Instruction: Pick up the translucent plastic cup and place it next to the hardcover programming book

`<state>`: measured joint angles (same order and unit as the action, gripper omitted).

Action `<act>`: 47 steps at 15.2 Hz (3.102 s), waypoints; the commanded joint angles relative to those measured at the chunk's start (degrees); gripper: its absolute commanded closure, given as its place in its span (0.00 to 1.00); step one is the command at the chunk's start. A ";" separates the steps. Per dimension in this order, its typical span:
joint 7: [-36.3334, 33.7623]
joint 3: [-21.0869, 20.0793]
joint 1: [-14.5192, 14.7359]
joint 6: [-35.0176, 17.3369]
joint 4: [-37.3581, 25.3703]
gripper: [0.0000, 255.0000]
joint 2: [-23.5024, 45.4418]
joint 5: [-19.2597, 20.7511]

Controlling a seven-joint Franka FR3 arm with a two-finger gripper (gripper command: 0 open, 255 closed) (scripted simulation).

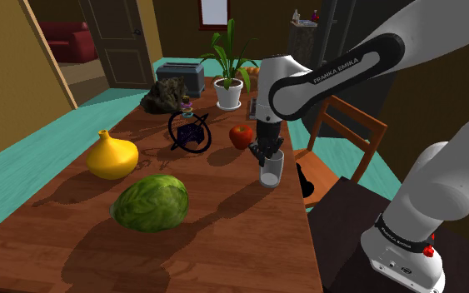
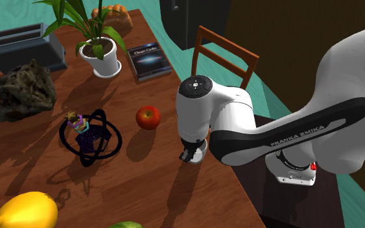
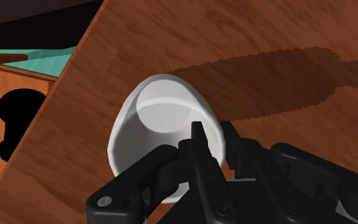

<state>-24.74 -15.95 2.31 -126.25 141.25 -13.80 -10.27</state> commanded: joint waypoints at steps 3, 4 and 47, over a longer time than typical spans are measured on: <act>0.00 0.00 0.00 0.00 0.00 1.00 0.00 0.00; 0.00 0.00 0.00 0.00 0.00 1.00 0.00 0.00; -1.79 2.54 -0.64 31.87 -25.22 1.00 -6.76 1.15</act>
<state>-26.57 -13.54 1.75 -95.25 116.99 -20.65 -9.21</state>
